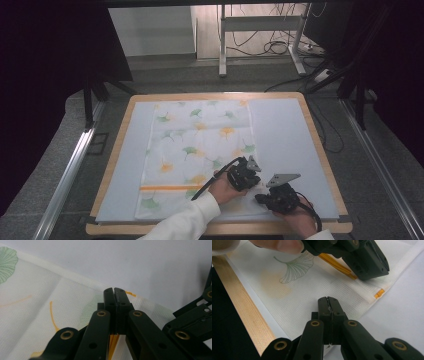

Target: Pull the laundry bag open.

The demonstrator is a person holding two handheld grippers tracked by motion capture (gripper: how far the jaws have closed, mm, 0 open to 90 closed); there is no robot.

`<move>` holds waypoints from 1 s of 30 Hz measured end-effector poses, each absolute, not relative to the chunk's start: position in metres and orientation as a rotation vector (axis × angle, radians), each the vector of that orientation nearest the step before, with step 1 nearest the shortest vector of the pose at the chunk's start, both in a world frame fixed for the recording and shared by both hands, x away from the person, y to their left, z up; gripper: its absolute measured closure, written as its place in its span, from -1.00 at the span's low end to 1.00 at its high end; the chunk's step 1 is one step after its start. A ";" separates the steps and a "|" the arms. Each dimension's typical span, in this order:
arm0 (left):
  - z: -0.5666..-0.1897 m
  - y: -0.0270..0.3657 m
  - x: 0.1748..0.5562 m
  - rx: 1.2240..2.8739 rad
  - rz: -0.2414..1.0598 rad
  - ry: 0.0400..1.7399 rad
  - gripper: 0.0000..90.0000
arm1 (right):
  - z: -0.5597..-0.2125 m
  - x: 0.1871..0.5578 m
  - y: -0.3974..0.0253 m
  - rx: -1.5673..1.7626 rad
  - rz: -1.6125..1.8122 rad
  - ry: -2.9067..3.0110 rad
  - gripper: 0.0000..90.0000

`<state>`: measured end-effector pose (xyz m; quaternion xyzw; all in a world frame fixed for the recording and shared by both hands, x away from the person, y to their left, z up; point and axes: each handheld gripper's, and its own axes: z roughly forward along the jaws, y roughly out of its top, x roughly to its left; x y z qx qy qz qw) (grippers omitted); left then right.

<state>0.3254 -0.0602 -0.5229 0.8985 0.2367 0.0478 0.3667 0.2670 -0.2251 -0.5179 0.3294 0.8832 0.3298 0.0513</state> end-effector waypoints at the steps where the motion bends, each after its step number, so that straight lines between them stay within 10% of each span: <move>1: -0.523 -0.059 0.326 2.308 0.119 0.614 1.00 | -0.518 0.267 -0.225 1.004 1.004 2.688 0.98; 30: -0.520 -0.060 0.318 2.360 0.222 0.565 1.00 | -0.518 0.291 -0.229 1.195 1.013 2.630 0.98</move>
